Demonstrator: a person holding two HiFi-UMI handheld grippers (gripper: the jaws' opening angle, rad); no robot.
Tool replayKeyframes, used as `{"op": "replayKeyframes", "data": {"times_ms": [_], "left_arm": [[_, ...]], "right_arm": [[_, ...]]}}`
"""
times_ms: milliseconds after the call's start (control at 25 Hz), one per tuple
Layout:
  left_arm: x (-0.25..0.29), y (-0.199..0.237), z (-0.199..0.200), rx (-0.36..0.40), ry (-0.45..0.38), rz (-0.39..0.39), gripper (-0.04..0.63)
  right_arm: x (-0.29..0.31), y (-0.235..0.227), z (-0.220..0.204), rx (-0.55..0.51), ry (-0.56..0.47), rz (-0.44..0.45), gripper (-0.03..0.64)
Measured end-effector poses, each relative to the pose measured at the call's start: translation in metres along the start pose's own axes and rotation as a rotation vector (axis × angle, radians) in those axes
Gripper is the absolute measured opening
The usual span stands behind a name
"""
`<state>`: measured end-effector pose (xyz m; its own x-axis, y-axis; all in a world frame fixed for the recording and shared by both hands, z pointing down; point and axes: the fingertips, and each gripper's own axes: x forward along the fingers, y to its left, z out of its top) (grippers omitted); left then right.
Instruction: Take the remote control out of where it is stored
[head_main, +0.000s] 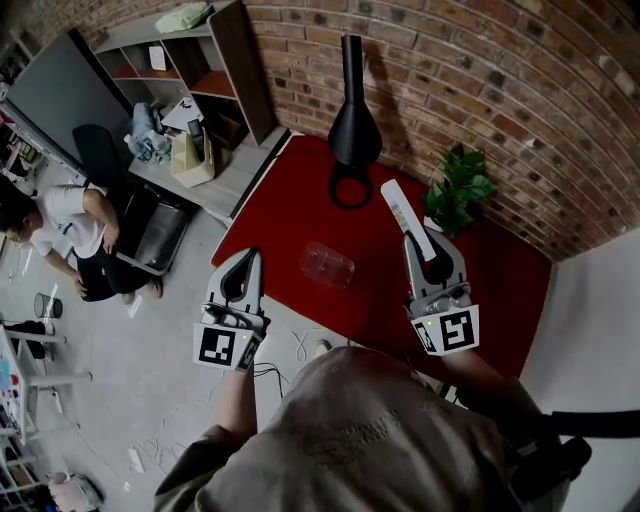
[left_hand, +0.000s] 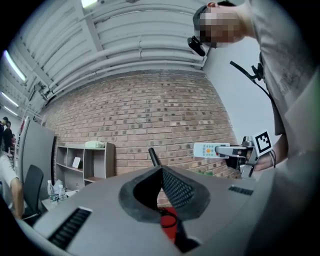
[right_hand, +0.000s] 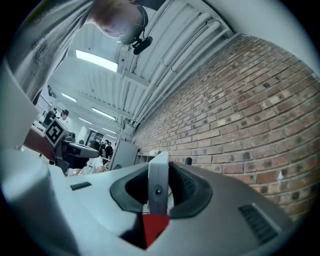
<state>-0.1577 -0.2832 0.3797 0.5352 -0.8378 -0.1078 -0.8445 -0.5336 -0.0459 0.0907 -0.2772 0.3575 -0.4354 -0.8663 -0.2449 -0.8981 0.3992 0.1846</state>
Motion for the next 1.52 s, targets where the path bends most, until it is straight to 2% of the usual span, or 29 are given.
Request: {"op": "replayKeyframes", "data": {"times_ms": [120,400,800,1200,1520], "left_arm": [[-0.001,0.0,0.003,0.02,-0.023,0.011,0.005],[0.001,-0.008,0.003,0.054,-0.077,0.037,0.005],[-0.001,-0.026,-0.012,0.02,-0.028,0.005,0.005],[-0.015,-0.011,-0.016,0.011,-0.001,0.017,0.005],[-0.043,0.001,-0.044,-0.054,0.036,0.001,0.005]], "right_arm": [[-0.012,-0.002,-0.001,-0.023,-0.009,-0.01,0.081],[-0.025,-0.001,-0.009,-0.005,-0.003,-0.031,0.081],[-0.025,0.004,-0.013,0.012,0.004,-0.027,0.081],[-0.025,0.012,-0.012,0.003,0.025,-0.03,0.081],[-0.03,0.046,-0.016,-0.029,0.078,-0.032,0.081]]}}
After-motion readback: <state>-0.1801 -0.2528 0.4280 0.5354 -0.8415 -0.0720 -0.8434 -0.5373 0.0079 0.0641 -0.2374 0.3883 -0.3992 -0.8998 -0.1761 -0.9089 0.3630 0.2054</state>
